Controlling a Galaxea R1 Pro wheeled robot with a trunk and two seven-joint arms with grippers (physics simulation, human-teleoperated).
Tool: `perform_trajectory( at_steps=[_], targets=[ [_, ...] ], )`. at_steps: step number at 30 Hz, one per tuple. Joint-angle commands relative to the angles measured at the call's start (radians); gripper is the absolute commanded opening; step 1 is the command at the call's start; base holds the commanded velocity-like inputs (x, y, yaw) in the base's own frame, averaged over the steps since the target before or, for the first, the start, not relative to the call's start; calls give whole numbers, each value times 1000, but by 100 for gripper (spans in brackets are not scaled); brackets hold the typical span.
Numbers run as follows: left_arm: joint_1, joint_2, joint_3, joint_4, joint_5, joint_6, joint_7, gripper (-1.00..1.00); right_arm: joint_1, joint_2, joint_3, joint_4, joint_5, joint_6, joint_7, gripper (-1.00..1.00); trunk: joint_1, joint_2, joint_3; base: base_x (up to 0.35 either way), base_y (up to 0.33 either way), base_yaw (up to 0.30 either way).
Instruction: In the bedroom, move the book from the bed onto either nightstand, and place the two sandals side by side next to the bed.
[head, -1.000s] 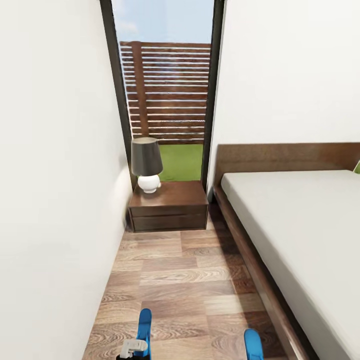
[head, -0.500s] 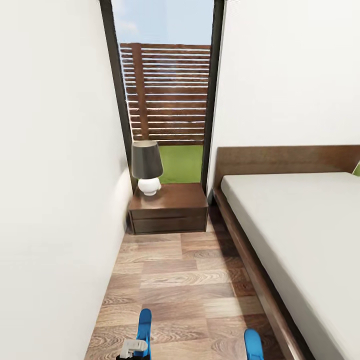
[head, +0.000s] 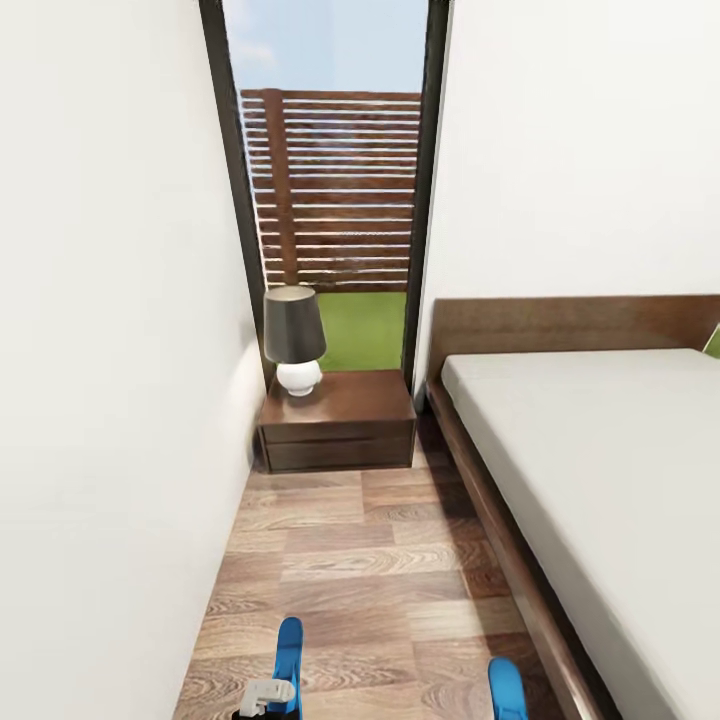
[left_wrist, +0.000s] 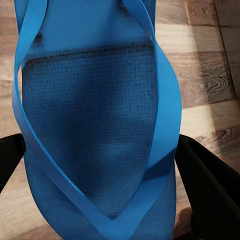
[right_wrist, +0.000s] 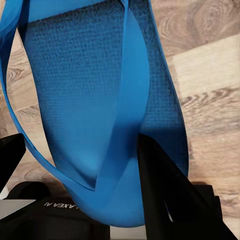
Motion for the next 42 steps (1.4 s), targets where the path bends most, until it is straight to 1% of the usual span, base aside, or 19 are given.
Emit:
perform_trajectory(
  at_steps=[1,28,38,42],
  targets=[
    [-1,0,-1,1,7,-1,-4,-100,-1,-1,-5,3,-2,3,4,-100,-4,7,2,0,0,0],
    [-1,0,-1,1,7,-1,-5,-100,-1,-1,-5,2,1,3,5,-100,-108,196,87,0,0,0],
    [-1,0,-1,1,6,-1,-5,-100,-1,-1,-5,1,5,3,5,-100,-146,266,118,0,0,-77],
    [-1,0,-1,1,7,-1,-5,-100,-1,-1,-5,2,5,3,5,-100,-146,266,118,0,0,-137]
  ],
)
